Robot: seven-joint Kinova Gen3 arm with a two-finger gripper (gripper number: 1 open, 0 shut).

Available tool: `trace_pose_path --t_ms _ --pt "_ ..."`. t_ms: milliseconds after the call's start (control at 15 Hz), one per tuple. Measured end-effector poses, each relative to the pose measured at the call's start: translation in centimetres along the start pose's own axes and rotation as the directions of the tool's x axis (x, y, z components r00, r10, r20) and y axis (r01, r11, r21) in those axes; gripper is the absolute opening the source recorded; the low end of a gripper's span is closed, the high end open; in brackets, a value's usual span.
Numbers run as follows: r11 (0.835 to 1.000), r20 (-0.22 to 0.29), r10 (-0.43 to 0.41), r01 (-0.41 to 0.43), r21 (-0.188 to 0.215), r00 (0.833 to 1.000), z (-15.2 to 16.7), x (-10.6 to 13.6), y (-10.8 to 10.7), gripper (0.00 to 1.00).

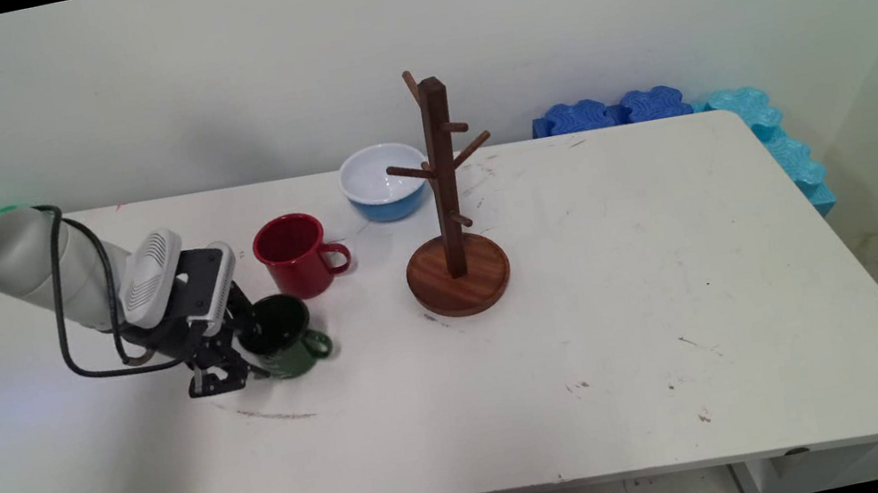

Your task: Place the picked object on the table

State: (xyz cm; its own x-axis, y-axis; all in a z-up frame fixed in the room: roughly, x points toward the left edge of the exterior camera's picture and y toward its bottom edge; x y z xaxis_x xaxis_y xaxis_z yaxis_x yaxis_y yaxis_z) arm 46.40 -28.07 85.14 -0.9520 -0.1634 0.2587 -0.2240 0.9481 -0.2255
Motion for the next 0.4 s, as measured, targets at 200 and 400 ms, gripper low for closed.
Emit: trace_pose_path --t_ms 200,400 --pt "1.000 0.002 0.002 -0.002 0.001 1.000 0.23 -0.02 -0.06 1.00" --pt "1.000 0.002 0.005 -0.005 0.003 1.000 0.37 -0.02 -0.15 1.00"
